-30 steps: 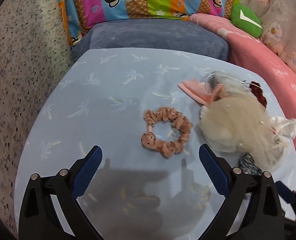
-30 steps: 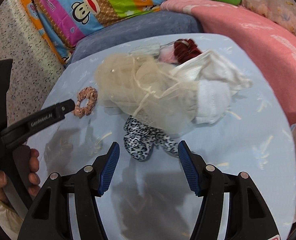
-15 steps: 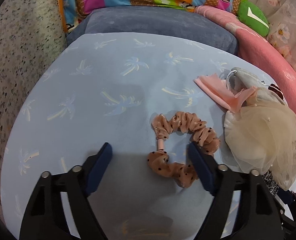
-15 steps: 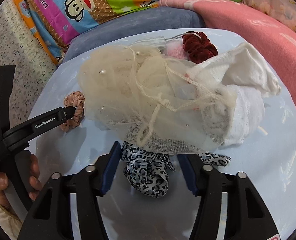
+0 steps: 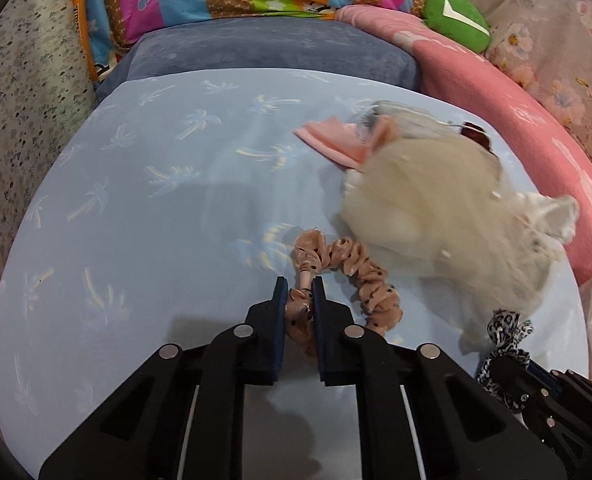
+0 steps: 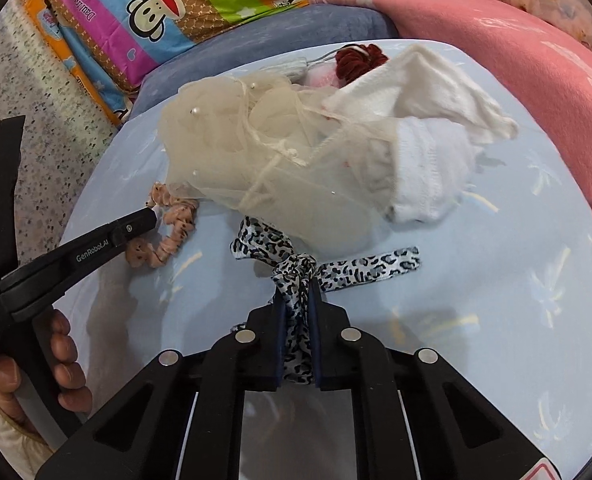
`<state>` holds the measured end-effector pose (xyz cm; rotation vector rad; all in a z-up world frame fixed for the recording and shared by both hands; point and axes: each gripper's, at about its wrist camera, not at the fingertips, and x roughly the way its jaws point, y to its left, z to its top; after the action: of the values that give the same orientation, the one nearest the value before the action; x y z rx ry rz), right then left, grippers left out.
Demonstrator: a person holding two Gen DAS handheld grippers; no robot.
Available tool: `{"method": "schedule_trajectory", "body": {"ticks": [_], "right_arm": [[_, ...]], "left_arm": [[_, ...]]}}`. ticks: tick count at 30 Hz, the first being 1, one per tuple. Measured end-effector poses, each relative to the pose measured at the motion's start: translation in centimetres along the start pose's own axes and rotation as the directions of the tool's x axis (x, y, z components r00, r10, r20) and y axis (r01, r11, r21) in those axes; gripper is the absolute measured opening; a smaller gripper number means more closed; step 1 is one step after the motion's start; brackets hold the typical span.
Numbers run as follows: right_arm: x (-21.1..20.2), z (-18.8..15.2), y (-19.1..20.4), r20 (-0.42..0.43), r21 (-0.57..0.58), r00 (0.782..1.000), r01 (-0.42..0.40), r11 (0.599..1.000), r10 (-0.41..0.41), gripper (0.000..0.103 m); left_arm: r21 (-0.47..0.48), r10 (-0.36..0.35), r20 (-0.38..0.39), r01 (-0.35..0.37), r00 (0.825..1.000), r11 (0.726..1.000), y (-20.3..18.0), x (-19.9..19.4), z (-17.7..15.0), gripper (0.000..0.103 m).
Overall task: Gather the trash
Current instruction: 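Grasp the pink dotted scrunchie with the left tool while the right tool grasps the leopard ribbon, then carry the scrunchie and leopard ribbon in both tools over the white bin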
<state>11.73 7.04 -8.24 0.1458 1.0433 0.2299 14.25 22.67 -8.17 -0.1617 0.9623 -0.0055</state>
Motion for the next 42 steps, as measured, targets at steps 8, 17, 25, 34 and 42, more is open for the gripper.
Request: {"method": "schedule_trajectory", "body": {"ticks": [8, 17, 25, 34, 42], "right_arm": [[-5.6, -1.3, -2.0, 0.082, 0.025, 0.997, 0.003, 1.000, -0.005, 0.008], [-11.6, -2.0, -6.0, 0.182, 0.083, 0.983, 0.017, 0.996, -0.032, 0.008], [-16.2, -2.9, -11.4, 0.256, 0.158, 0.963, 0.041, 0.987, -0.082, 0.008], [-20.4, -4.5, -17.0, 0.313, 0.252, 0.938, 0.070, 0.965, -0.150, 0.008], [-22.9, -5.9, -21.8, 0.330, 0.339, 0.919, 0.097, 0.936, -0.215, 0.008]], "left_arm": [[0.052, -0.054, 0.035, 0.052, 0.998, 0.997, -4.2, -3.5, -1.4, 0.012], [0.147, -0.123, 0.071, 0.111, 0.990, 0.983, -10.3, -6.6, -2.2, 0.012], [0.249, -0.186, 0.082, 0.161, 0.979, 0.955, -16.8, -8.2, -3.2, 0.012], [0.369, -0.256, 0.069, 0.213, 0.964, 0.905, -24.2, -9.3, -4.6, 0.012], [0.444, -0.311, 0.034, 0.264, 0.950, 0.856, -29.5, -9.6, -5.7, 0.012]]}}
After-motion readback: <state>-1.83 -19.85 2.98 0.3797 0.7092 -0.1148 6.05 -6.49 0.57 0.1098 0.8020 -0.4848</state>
